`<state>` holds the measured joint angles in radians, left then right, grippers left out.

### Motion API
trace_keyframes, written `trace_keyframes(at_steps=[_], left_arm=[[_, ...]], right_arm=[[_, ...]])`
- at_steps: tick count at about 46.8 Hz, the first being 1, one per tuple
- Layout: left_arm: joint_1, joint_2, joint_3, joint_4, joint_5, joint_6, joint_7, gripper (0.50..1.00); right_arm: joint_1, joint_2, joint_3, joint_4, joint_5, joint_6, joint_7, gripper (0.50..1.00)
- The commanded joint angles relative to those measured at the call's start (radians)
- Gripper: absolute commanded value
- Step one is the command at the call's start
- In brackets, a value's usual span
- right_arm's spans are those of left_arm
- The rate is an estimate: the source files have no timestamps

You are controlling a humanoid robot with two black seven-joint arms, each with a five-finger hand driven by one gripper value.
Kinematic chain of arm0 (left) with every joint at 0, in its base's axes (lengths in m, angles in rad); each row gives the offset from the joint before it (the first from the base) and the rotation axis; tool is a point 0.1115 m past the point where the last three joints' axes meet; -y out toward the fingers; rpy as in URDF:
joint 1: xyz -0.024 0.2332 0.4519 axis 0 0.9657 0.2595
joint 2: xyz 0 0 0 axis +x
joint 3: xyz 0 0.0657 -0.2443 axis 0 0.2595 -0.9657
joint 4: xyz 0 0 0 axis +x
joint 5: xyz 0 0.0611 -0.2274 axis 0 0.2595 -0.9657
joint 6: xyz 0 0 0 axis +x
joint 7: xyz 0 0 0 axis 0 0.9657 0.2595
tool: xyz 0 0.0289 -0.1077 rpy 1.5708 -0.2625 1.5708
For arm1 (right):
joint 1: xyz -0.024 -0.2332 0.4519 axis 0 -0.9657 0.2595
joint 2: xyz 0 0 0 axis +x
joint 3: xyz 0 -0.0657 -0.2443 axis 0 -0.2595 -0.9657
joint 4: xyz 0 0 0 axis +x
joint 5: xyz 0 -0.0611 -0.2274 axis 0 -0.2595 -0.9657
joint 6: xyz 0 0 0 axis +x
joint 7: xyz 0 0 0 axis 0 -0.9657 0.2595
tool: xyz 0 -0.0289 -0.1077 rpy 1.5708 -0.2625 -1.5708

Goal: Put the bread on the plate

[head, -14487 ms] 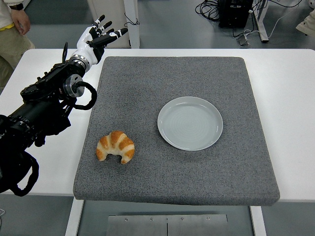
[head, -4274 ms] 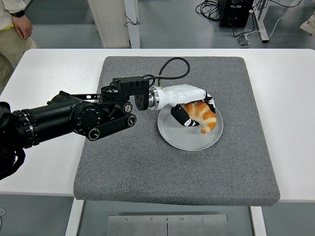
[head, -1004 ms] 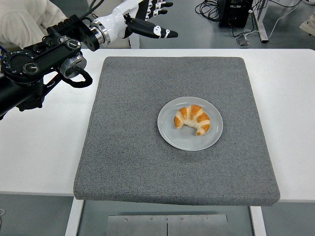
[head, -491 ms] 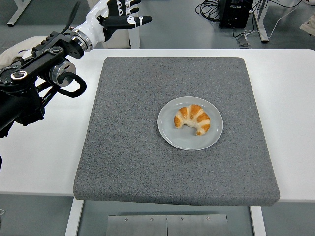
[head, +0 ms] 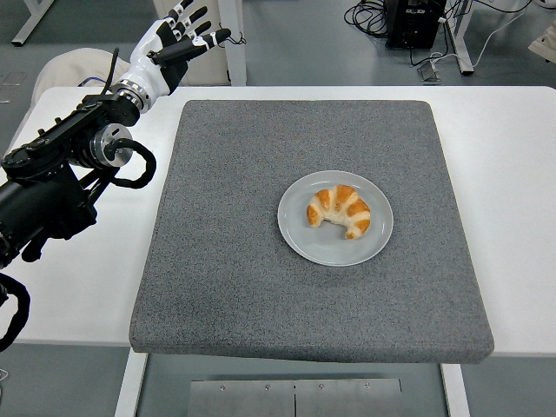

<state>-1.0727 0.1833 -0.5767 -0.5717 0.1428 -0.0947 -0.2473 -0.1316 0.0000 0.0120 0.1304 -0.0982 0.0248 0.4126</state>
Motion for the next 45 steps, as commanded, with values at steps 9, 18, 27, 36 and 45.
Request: trace_keyframes(at_steps=[9,18,27,36,45], left_arm=[[0.01,-0.03,-0.034,0.032,-0.022,0.006,0.003,0.972],[0.025,-0.038,-0.04,0.081,-0.026,0.003,-0.001,0.971],[0.025,-0.047,-0.063,0.113,-0.028,-0.002,0.0,0.971],[0.045,-0.05,-0.063,0.124,-0.028,-0.007,-0.003,0.972],[0.054,-0.059,-0.052,0.124,-0.026,-0.005,-0.004,0.972]], right_arm=[[0.0,0.0,0.0,0.0,0.0,0.0,0.0,1.0],[0.0,0.0,-0.001,0.009,0.0,0.003,0.0,1.0],[0.003,0.0,0.002,0.011,0.0,0.001,0.0,1.0],[0.003,0.0,0.0,0.011,0.0,0.001,0.0,1.0],[0.003,0.0,-0.003,0.012,0.0,0.003,0.0,1.0]])
